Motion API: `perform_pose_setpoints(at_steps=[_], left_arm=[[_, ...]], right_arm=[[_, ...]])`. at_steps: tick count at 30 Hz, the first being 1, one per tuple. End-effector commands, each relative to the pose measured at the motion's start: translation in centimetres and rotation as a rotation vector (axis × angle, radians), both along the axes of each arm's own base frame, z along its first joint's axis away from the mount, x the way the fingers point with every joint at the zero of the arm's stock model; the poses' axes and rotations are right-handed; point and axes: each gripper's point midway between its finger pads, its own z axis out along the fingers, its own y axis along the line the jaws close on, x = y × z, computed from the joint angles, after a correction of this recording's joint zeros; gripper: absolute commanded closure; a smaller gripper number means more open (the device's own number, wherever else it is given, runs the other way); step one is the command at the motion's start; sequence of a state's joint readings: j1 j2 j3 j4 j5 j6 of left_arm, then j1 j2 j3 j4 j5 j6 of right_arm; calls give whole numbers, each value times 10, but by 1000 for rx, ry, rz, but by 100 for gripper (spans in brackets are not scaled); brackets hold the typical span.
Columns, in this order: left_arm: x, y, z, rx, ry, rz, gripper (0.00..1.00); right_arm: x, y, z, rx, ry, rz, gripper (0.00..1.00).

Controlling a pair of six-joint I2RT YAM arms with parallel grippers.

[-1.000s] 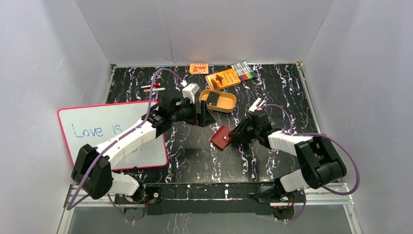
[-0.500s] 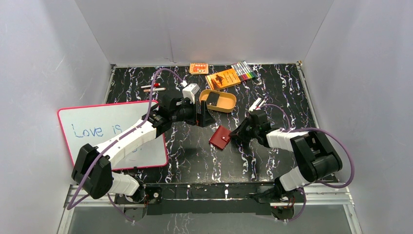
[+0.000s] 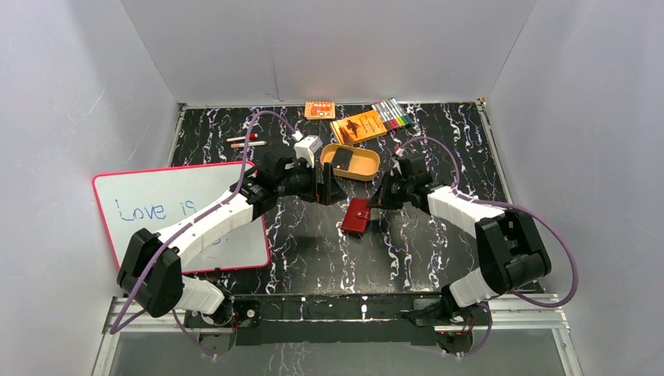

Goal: Put the credit cards into the card holder
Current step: Adjust the card holder at the center of the board.

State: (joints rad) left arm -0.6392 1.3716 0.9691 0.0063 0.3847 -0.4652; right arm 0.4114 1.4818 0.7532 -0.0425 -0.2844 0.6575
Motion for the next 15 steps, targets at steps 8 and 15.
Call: perform_pose_setpoints(at_steps=[8, 15], left_arm=[[-10, -8, 3, -6, 23, -42, 10], [-11, -8, 1, 10, 24, -40, 10]], right_arm=[[-20, 4, 4, -177, -5, 403, 100], [-25, 15, -13, -227, 25, 430, 98]])
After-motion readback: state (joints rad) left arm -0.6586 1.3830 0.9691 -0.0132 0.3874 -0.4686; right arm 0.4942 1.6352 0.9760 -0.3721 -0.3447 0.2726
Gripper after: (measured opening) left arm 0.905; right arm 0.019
